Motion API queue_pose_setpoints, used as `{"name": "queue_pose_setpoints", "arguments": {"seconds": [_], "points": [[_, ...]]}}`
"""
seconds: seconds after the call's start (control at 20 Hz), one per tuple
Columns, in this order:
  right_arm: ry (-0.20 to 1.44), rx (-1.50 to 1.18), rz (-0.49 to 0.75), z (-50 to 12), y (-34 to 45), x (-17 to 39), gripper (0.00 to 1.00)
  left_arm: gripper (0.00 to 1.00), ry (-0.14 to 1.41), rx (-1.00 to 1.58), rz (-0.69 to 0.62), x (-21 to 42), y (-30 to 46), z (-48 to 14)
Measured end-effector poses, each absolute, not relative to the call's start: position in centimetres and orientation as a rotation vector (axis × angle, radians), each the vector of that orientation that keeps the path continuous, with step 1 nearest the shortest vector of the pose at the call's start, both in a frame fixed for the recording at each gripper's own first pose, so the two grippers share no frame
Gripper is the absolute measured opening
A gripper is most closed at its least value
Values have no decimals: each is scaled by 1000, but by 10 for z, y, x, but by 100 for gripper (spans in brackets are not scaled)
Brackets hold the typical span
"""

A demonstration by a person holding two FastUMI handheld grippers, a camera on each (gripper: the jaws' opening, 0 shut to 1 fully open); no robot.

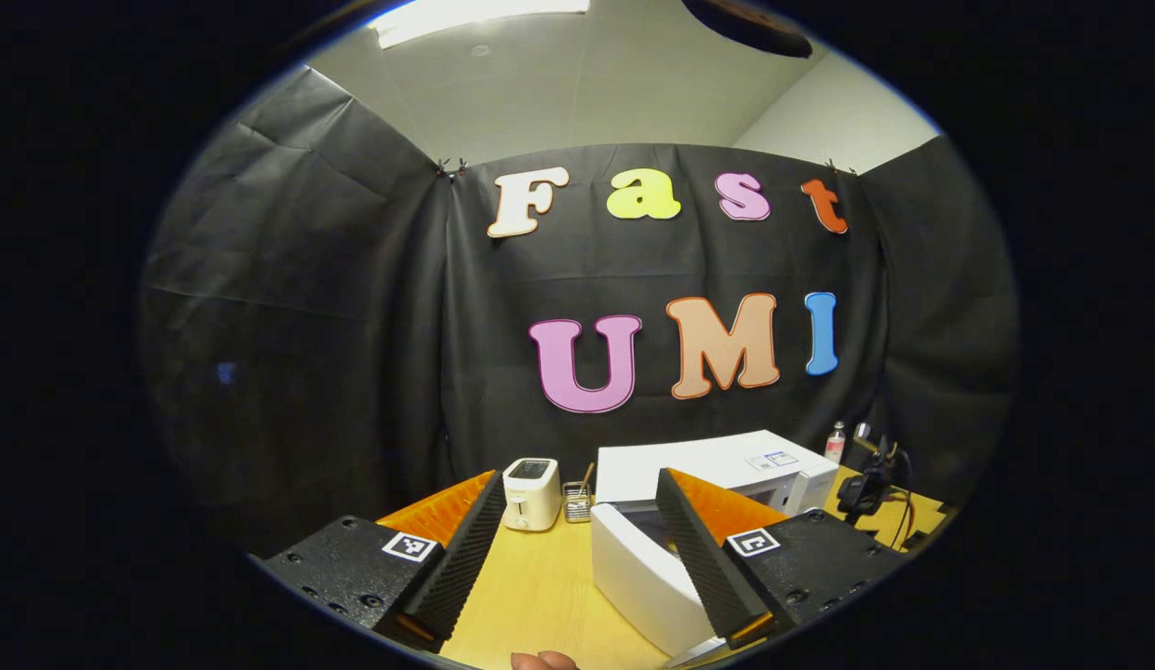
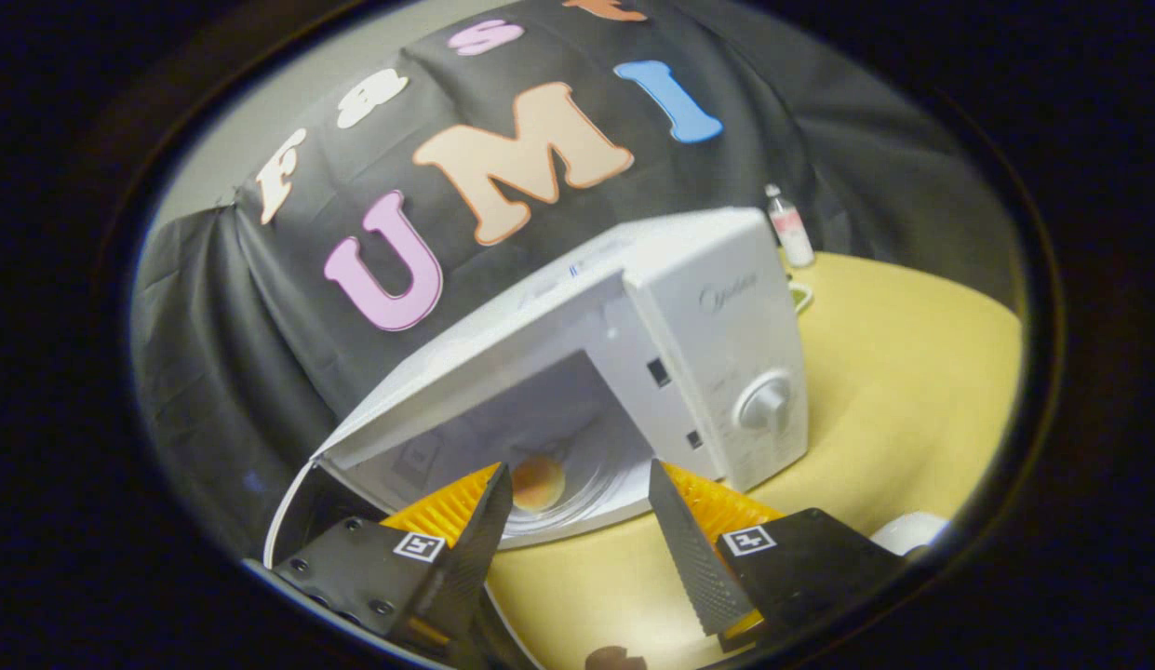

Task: Open the microwave oven with the left hand, put the food in, and close the microwave oven.

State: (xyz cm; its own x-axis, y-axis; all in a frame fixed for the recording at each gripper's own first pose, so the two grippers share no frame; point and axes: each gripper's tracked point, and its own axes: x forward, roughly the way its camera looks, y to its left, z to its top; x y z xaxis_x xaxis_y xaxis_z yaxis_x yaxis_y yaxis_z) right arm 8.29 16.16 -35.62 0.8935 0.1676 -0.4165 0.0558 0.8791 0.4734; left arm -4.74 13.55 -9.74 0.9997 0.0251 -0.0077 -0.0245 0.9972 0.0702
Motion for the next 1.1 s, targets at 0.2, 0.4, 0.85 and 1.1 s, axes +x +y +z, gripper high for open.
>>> {"name": "queue_pose_setpoints", "arguments": {"seconds": [0.2, 0.4, 0.85, 1.1], "points": [[359, 350, 109, -296, 125, 74, 92, 97, 11, 57, 14, -50, 126, -108], [264, 245, 120, -241, 91, 64, 87, 97, 71, 57, 20, -53, 133, -144], [122, 78, 79, -142, 30, 34, 87, 98, 282, 28, 50, -70, 148, -245], [47, 30, 69, -102, 12, 22, 87, 97, 352, 36, 30, -80, 138, -280]]}}
